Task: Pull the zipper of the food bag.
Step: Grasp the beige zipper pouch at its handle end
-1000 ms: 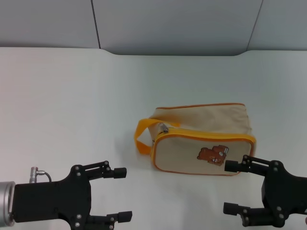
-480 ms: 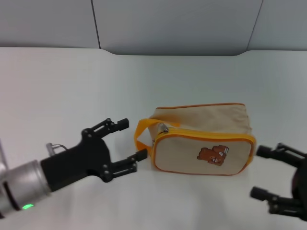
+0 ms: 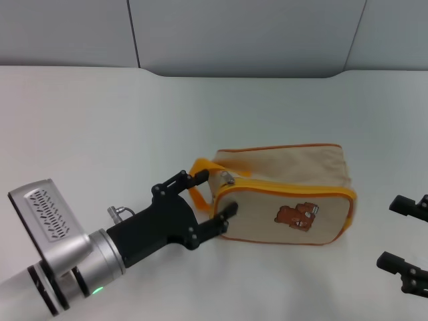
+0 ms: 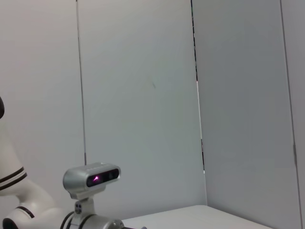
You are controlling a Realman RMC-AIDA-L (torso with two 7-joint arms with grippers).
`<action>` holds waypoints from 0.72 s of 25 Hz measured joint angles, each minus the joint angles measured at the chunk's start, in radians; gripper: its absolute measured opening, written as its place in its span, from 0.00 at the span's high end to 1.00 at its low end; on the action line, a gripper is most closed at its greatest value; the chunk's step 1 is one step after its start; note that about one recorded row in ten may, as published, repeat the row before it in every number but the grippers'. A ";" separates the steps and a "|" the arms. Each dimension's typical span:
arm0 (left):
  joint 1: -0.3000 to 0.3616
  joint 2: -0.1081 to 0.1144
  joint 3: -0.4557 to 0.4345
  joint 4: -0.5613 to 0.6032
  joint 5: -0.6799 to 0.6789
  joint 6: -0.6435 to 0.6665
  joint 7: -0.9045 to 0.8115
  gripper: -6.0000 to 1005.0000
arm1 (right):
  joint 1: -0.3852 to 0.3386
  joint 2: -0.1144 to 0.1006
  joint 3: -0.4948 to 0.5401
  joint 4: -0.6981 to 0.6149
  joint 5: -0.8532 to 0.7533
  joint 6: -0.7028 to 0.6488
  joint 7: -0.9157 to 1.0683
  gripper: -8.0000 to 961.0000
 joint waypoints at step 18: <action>-0.021 0.000 -0.056 -0.026 0.095 -0.020 0.047 0.71 | 0.000 0.005 0.027 0.002 0.006 0.004 -0.001 0.12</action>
